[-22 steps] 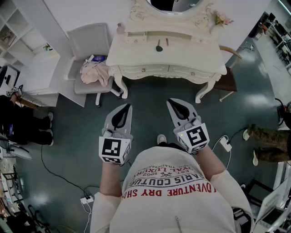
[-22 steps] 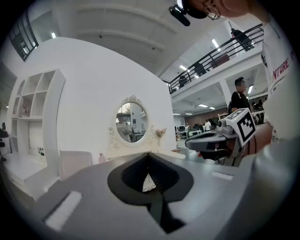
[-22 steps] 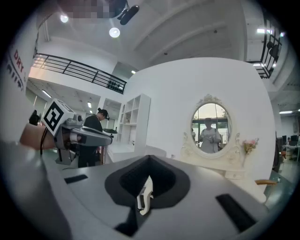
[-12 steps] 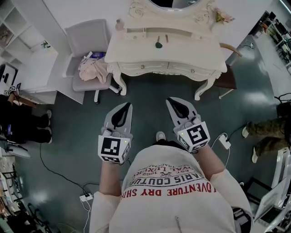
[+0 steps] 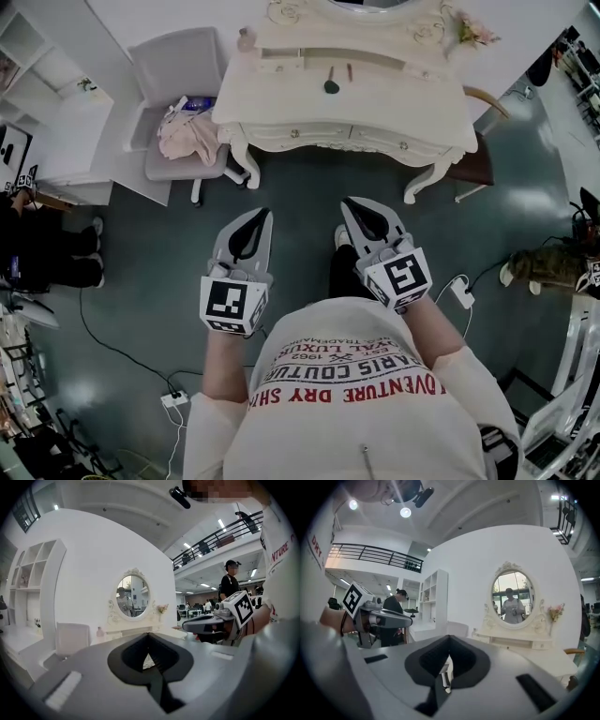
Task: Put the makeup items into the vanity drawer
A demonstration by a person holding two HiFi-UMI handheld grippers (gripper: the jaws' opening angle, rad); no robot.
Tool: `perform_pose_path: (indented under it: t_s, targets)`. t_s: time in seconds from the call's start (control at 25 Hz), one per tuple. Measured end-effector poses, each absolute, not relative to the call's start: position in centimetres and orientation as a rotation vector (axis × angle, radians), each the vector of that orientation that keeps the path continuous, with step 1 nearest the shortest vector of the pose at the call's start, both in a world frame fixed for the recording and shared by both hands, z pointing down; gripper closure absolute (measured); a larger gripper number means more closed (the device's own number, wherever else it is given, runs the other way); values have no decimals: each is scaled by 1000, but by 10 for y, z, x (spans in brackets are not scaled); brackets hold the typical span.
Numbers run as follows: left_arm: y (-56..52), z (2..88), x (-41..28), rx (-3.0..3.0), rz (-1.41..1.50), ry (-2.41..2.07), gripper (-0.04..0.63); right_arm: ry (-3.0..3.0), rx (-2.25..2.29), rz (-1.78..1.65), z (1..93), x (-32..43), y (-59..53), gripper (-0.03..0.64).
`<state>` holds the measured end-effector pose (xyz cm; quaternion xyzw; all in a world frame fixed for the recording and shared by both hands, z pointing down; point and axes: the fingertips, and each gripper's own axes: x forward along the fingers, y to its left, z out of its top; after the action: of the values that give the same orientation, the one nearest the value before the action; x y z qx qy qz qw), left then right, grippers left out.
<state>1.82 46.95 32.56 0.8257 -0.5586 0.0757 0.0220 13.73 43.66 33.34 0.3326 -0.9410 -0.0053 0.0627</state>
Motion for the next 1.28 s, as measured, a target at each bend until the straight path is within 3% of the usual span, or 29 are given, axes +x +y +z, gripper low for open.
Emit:
perform_pose_path:
  t_s: [0.76,1.28]
  targets:
    - [179,324,36,2378,254,-1885,586,-2865,830,23,333,161,122,611]
    - [33,345,13,2447,284,-1706,586,-2699,943,145,374,142,-8,611]
